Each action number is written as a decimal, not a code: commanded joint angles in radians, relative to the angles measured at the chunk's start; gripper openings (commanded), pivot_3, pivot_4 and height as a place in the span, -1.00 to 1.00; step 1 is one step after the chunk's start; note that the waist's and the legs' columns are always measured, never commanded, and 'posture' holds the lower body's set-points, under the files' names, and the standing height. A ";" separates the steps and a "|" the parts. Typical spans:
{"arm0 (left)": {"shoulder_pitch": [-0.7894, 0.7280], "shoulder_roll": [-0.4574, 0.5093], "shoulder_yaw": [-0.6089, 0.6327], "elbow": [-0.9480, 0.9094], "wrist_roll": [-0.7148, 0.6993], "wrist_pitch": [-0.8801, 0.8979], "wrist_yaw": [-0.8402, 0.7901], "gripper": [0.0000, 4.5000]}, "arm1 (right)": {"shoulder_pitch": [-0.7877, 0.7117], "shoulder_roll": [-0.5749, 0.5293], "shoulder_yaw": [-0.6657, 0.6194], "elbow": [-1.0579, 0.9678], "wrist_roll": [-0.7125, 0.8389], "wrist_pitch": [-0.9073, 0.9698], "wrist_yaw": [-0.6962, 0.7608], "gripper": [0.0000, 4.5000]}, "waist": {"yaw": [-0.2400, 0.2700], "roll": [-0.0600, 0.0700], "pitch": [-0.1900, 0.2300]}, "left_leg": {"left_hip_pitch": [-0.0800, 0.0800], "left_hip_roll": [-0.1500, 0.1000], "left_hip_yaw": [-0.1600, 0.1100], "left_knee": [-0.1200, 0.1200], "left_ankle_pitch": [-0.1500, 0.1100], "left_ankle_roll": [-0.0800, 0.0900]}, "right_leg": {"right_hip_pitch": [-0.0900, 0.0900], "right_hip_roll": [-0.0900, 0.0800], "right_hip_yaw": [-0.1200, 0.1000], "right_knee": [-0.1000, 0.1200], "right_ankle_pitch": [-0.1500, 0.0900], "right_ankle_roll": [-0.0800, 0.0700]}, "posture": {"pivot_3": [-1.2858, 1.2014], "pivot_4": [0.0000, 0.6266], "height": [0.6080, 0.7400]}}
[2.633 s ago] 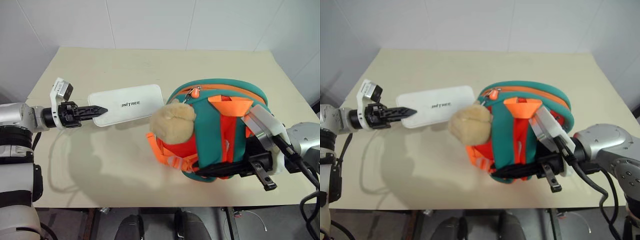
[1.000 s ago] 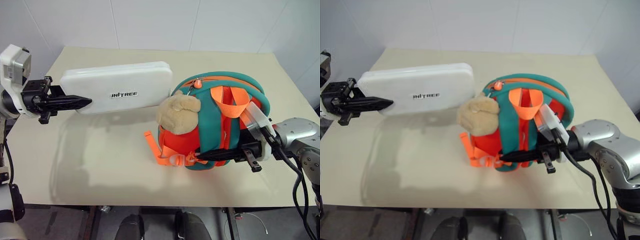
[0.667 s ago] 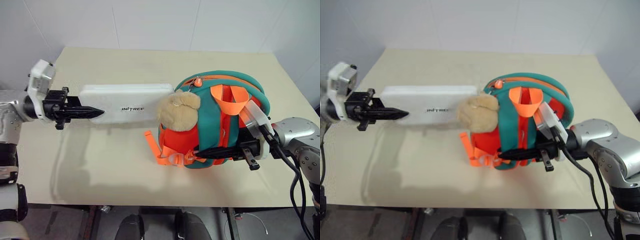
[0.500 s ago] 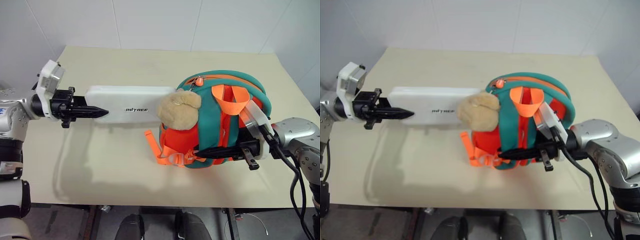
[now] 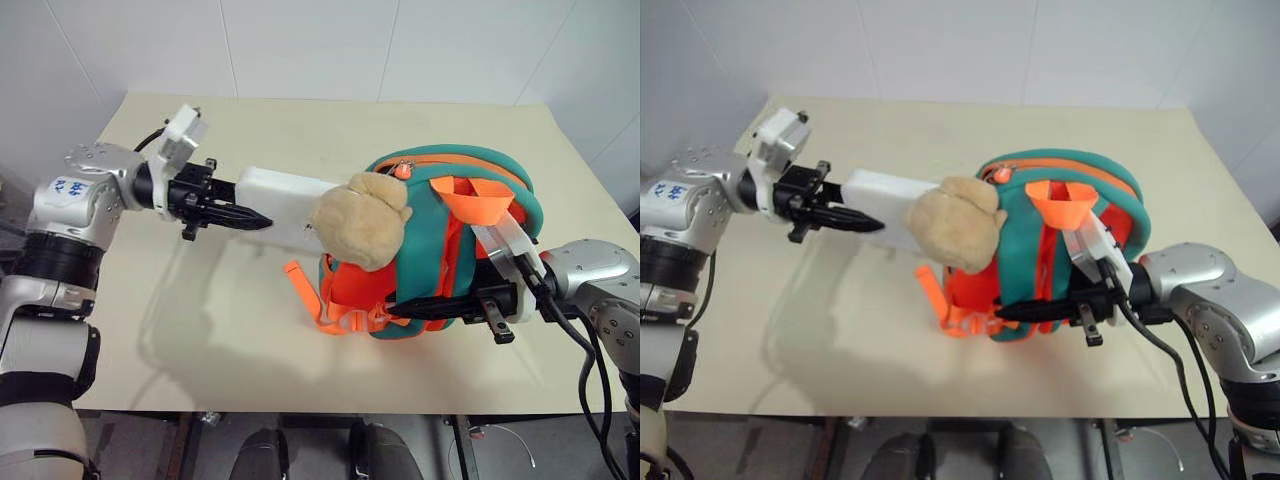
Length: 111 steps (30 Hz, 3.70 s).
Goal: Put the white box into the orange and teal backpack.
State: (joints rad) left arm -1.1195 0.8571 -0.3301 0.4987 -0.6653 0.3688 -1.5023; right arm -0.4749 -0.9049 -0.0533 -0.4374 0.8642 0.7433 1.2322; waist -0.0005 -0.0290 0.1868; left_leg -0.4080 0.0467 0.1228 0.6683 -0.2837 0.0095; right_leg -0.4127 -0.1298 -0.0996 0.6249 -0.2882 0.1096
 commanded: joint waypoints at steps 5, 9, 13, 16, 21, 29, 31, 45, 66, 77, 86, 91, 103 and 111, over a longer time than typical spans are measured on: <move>-0.152 -0.086 -0.144 0.083 0.036 -0.052 -0.112 -0.44 | -0.011 0.019 -0.011 -0.015 -0.007 -0.027 -0.007 -0.70 | 0.002 0.000 0.000 | 0.000 0.000 0.000 0.001 0.000 0.000 | 0.000 0.000 0.000 0.000 0.000 0.000 | 0.03 -0.52 1.00; -0.224 -0.157 -0.203 0.160 0.085 -0.021 -0.112 -0.44 | -0.018 0.026 -0.003 -0.008 -0.017 -0.028 -0.005 -0.70 | 0.004 0.000 0.000 | 0.000 0.000 0.000 0.001 0.000 0.000 | 0.000 0.000 0.000 0.000 0.000 0.000 | 0.03 -0.52 1.00; -0.267 -0.269 -0.206 0.210 0.193 -0.012 -0.105 -0.44 | -0.024 0.036 0.004 -0.001 -0.026 -0.028 -0.007 -0.70 | 0.006 0.000 0.000 | -0.002 0.000 0.000 0.003 0.000 0.000 | 0.000 0.000 -0.002 0.000 0.000 0.000 | 0.03 -0.52 1.00; -0.276 -0.344 -0.172 0.221 0.247 -0.021 -0.081 -0.44 | -0.030 0.045 0.012 0.006 -0.036 -0.029 -0.007 -0.70 | 0.007 0.000 0.000 | -0.002 0.000 0.000 0.004 0.000 0.000 | 0.001 0.000 -0.002 0.000 0.000 0.000 | 0.03 -0.52 1.00; -0.282 -0.444 -0.139 0.259 0.338 -0.008 -0.032 -0.44 | -0.038 0.055 0.021 0.010 -0.046 -0.031 -0.008 -0.70 | 0.007 0.000 0.000 | -0.003 0.000 -0.001 0.006 0.000 0.001 | 0.001 0.000 -0.002 0.001 0.000 0.000 | 0.03 -0.52 1.00; -0.243 -0.530 -0.091 0.246 0.449 -0.016 0.018 -0.44 | -0.035 0.064 0.024 0.005 -0.050 -0.033 -0.015 -0.70 | 0.020 0.000 0.000 | -0.003 0.000 -0.003 0.011 -0.002 0.004 | 0.002 -0.001 -0.002 0.000 0.000 0.000 | 0.03 -0.52 1.00; -0.244 -0.543 -0.074 0.243 0.459 -0.004 0.017 -0.44 | -0.033 0.064 0.023 0.005 -0.050 -0.035 -0.014 -0.70 | 0.023 0.000 0.000 | -0.003 0.000 -0.004 0.012 -0.003 0.004 | 0.002 -0.001 -0.002 0.000 0.000 0.000 | 0.03 -0.52 1.00; -0.244 -0.613 -0.009 0.226 0.516 0.038 0.085 0.99 | -0.057 0.086 0.041 0.022 -0.071 -0.041 -0.016 -0.70 | 0.024 0.000 0.000 | -0.004 0.000 -0.004 0.012 -0.003 0.004 | 0.002 -0.002 -0.003 0.001 0.001 0.001 | 0.03 -0.52 1.00; -0.150 -0.394 0.045 -0.112 0.488 0.173 0.051 0.99 | -0.070 0.098 0.043 0.046 -0.096 -0.055 -0.004 -0.70 | 0.008 0.000 0.000 | -0.005 0.000 -0.004 0.012 -0.003 0.004 | 0.001 -0.001 -0.003 0.002 0.001 0.001 | 0.03 -0.52 1.00; -0.141 -0.207 0.120 -0.080 0.520 0.075 0.071 0.99 | -0.049 0.093 0.038 0.029 -0.096 -0.062 -0.012 -0.70 | -0.002 0.001 0.000 | -0.005 0.001 -0.004 0.012 -0.003 0.004 | 0.001 -0.001 -0.002 0.002 0.001 0.001 | 0.03 -0.52 1.00; -0.063 -0.139 0.269 -0.181 0.407 0.112 0.096 0.99 | -0.031 0.083 0.027 0.020 -0.096 -0.063 -0.017 -0.70 | 0.001 0.001 0.000 | -0.005 0.000 -0.004 0.012 -0.003 0.004 | 0.001 -0.001 -0.002 0.002 0.001 0.002 | 0.03 -0.52 1.00; -0.007 -0.168 0.300 -0.201 0.385 0.092 0.158 0.99 | -0.043 0.088 0.035 0.032 -0.101 -0.064 -0.018 -0.70 | 0.001 0.001 0.000 | -0.004 0.000 -0.003 0.012 -0.003 0.003 | 0.001 -0.001 -0.002 0.003 0.001 0.002 | 0.03 -0.52 1.00; -0.057 -0.287 0.311 -0.116 0.284 0.166 0.151 0.99 | -0.041 0.087 0.028 0.023 -0.101 -0.055 -0.031 -0.70 | 0.002 0.000 0.000 | -0.005 0.000 -0.002 0.013 -0.003 0.003 | 0.002 -0.001 -0.003 0.002 0.001 0.002 | 0.03 -0.52 1.00; -0.056 -0.276 0.309 -0.115 0.231 0.226 0.088 0.99 | -0.022 0.084 0.018 0.005 -0.091 -0.049 -0.058 -0.70 | 0.001 0.000 0.000 | -0.005 0.000 -0.002 0.013 -0.002 0.003 | 0.002 -0.001 -0.003 0.002 0.001 0.002 | 0.03 -0.52 1.00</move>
State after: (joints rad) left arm -1.1491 0.5759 -0.0268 0.4016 -0.4247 0.6009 -1.4101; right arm -0.4958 -0.8099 -0.0019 -0.3985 0.7566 0.6992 1.1818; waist 0.0002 -0.0285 0.1870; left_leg -0.4126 0.0470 0.1206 0.6810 -0.2862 0.0126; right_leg -0.4104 -0.1305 -0.1022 0.6268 -0.2869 0.1118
